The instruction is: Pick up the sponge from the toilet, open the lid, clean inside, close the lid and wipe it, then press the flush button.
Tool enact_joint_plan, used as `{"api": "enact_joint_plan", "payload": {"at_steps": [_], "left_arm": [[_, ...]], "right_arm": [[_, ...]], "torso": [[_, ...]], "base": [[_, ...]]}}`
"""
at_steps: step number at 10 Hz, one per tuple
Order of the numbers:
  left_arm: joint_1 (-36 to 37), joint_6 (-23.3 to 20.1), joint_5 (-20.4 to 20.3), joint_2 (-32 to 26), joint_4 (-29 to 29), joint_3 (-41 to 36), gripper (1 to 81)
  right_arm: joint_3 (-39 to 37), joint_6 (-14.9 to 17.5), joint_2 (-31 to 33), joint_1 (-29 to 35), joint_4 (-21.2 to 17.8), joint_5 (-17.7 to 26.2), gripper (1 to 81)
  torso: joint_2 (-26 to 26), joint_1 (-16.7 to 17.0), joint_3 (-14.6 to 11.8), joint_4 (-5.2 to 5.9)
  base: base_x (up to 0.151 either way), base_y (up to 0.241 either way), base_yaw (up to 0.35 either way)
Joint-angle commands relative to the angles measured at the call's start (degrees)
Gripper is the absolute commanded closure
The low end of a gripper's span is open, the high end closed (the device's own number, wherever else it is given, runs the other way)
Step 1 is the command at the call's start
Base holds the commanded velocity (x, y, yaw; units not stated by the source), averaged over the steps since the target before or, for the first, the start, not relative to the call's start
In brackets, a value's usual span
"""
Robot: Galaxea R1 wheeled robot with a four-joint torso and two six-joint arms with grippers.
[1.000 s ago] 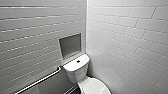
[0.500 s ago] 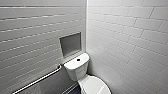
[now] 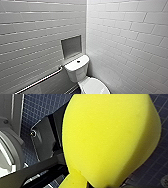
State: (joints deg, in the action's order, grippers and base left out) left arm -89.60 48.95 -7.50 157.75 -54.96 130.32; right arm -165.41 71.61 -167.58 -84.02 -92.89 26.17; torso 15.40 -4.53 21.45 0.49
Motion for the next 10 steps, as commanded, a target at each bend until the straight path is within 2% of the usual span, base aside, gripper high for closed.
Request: {"api": "enact_joint_plan", "payload": {"at_steps": [1, 3, 5, 7, 8, 9, 10], "left_arm": [[1.0, 0.0, 1.8, 0.6, 1.3, 2.3, 1.0], [1.1, 0.0, 1.8, 2.9, 1.8, 6.0, 1.0], [1.1, 0.0, 1.8, 4.2, 1.8, 7.8, 1.0], [1.1, 0.0, 2.0, 5.0, 1.8, 9.3, 1.0], [1.1, 0.0, 2.2, 5.3, 1.8, 9.5, 1.0], [1.1, 0.0, 2.2, 5.6, 1.8, 9.7, 1.0], [1.1, 0.0, 2.3, 5.8, 1.8, 9.7, 1.0]], "right_arm": [[-0.5, 0.2, -0.2, 0.9, 0.8, 2.1, 81.1], [-0.6, -0.1, -1.1, -0.4, 0.8, -1.6, 81.1], [-0.7, -0.8, -0.8, -0.8, 0.2, -3.0, 81.1], [-0.9, -2.1, -1.5, -2.4, -6.5, -9.7, 81.1], [-0.9, -2.6, -2.2, -2.6, -8.4, -15.3, 81.1], [-1.0, -3.6, -1.9, -2.8, -7.2, -21.1, 81.1], [-1.4, -6.1, -0.6, -2.6, -4.3, -21.4, 81.1]], "torso": [[0.0, 0.0, 0.0, 0.0], [0.1, 0.0, 0.0, 0.0], [0.0, 0.0, 0.0, 0.0], [0.0, 0.0, 0.0, 0.0], [0.0, 0.1, 0.0, 0.0], [0.0, 0.1, 0.0, 0.0], [0.0, 0.1, 0.0, 0.0]], "base": [[0.0, 0.0, 0.0], [0.0, 0.0, 0.0], [0.0, 0.0, 0.0], [0.0, 0.0, 0.0], [0.0, 0.0, 0.0], [0.0, 0.0, 0.0], [0.0, 0.0, 0.0]]}}
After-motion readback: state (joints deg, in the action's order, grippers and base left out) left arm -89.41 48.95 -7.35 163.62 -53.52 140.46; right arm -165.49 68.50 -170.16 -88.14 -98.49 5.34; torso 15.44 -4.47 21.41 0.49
